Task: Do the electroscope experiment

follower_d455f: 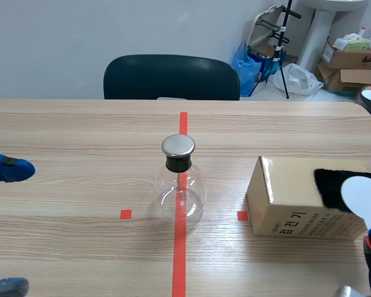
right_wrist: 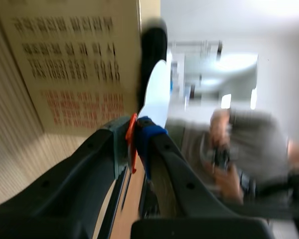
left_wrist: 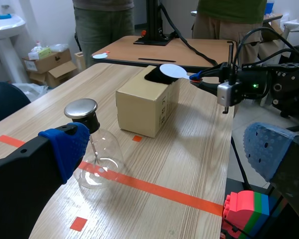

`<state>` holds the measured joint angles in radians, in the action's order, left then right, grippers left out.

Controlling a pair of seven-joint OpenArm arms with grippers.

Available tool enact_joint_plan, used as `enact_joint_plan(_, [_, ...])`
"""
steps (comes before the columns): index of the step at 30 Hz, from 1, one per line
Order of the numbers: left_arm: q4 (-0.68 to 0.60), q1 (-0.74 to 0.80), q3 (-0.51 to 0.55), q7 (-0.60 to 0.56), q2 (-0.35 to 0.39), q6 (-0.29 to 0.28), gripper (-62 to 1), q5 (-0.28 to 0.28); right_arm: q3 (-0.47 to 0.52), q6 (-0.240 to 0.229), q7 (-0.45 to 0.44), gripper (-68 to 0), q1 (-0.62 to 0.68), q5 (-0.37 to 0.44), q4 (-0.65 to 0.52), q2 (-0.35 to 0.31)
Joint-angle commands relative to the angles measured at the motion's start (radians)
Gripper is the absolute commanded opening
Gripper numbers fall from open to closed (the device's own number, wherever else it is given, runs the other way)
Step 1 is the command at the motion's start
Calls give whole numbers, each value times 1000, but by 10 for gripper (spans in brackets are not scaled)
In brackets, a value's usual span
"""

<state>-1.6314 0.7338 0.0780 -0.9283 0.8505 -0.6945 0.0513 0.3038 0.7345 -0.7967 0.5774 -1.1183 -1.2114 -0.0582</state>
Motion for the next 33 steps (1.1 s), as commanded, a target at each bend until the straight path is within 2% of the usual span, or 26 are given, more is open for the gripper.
enact_joint_plan(1, [-6, -3, 2, -14, -7, -2, 14, 11, -11, 48, -78, -667, 5, -1, -3, 3])
enact_joint_plan(2, [-6, -3, 2, -14, -7, -2, 14, 11, -10, 48, -71, -667, 5, 12, -3, 10])
enact_joint_plan(5, [-6, -3, 2, -13, -7, -2, 14, 11, -10, 48, 111, -667, 10, 52, -3, 17])
enact_joint_plan(6, [-6, -3, 2, -13, -7, -2, 14, 11, -10, 48, 133, -667, 10, 45, 0, 17])
enact_joint_plan(7, [-6, -3, 2, -13, -7, -2, 14, 11, -10, 39, 114, -667, 10, 35, 3, 15])
enact_joint_plan(10, [-6, -3, 2, -13, -7, -2, 14, 11, -10, 40, -35, -667, 1, 8, 3, 14])
enact_joint_plan(11, [-6, -3, 2, -14, -7, -2, 14, 11, -10, 48, -32, -667, 1, 14, 3, 14])
enact_joint_plan(14, [-6, -3, 2, -14, -7, -2, 14, 11, -10, 48, 122, -667, 8, 28, 4, 14])
enact_joint_plan(15, [-6, -3, 2, -13, -7, -2, 14, 11, -10, 48, 132, -667, 10, 19, 8, 13])
enact_joint_plan(18, [-6, -3, 2, -13, -7, -2, 14, 11, -10, 48, -19, -667, 6, -10, 8, 14])
enact_joint_plan(19, [-6, -3, 2, -14, -7, -2, 14, 11, -10, 48, -42, -667, 4, -2, 8, 15])
enact_joint_plan(20, [-6, -3, 2, -13, -7, -2, 14, 11, -9, 48, -17, -667, 4, 10, 8, 17])
enact_joint_plan(23, [-6, -3, 2, -13, -7, -2, 14, 11, -10, 48, 173, -667, 5, 24, 8, 17])
enact_joint_plan(25, [-6, -3, 2, -13, -7, -2, 14, 11, -10, 48, 143, -667, 3, 3, 8, 13])
enact_joint_plan(27, [-6, -3, 2, -13, -7, -2, 14, 11, -10, 48, 18, -667, -2, -2, 8, 12])
enact_joint_plan(28, [-6, -3, 2, -13, -7, -2, 14, 11, -10, 48, 0, -667, -4, 5, 8, 13])
enact_joint_plan(29, [-6, -3, 2, -13, -7, -2, 14, 11, -10, 48, 29, -667, -3, 18, 8, 14])
enact_joint_plan(31, [-6, -3, 2, -13, -7, -2, 14, 11, -9, 48, 150, -667, 3, 33, 8, 14])
enact_joint_plan(32, [-6, -3, 2, -13, -7, -2, 14, 11, -9, 48, 182, -667, 5, 26, 8, 13])
enact_joint_plan(33, [-6, -3, 2, -13, -7, -2, 14, 11, -10, 48, 171, -667, 5, 20, 8, 12])
